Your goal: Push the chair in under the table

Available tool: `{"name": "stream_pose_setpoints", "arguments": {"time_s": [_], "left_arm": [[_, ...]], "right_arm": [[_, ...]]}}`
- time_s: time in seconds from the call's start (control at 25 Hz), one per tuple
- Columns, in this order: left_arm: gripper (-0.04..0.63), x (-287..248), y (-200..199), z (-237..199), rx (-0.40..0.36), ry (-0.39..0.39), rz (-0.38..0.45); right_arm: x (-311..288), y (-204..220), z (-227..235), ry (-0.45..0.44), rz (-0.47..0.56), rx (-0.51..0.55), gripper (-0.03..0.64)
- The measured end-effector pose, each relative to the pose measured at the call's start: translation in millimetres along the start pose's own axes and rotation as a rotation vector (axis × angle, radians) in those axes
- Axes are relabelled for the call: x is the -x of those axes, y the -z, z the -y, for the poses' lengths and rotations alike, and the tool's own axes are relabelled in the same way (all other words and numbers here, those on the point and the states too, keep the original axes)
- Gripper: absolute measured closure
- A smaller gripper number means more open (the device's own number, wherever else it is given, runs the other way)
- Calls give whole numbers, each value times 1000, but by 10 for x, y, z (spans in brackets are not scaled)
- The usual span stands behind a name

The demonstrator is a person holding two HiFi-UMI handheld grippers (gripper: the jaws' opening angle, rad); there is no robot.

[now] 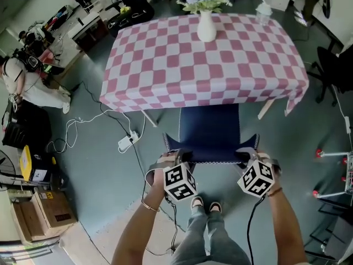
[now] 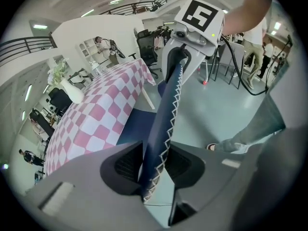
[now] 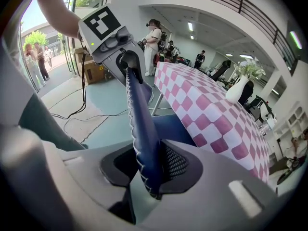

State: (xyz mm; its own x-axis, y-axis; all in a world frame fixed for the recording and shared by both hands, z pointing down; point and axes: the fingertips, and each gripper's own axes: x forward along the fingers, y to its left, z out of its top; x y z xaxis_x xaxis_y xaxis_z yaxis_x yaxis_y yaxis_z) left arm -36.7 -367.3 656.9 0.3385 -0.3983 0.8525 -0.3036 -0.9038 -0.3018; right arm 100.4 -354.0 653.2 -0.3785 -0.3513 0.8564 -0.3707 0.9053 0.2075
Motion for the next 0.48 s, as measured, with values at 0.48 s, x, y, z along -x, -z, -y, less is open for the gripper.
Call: {"name": "stream_pose_setpoints", "arguments": {"time_s": [0.48], "left_arm": [[485,-346,-305,-531,27,-4,11]], "right_arm": [[-216,16,790,27,-36,53,503]]}}
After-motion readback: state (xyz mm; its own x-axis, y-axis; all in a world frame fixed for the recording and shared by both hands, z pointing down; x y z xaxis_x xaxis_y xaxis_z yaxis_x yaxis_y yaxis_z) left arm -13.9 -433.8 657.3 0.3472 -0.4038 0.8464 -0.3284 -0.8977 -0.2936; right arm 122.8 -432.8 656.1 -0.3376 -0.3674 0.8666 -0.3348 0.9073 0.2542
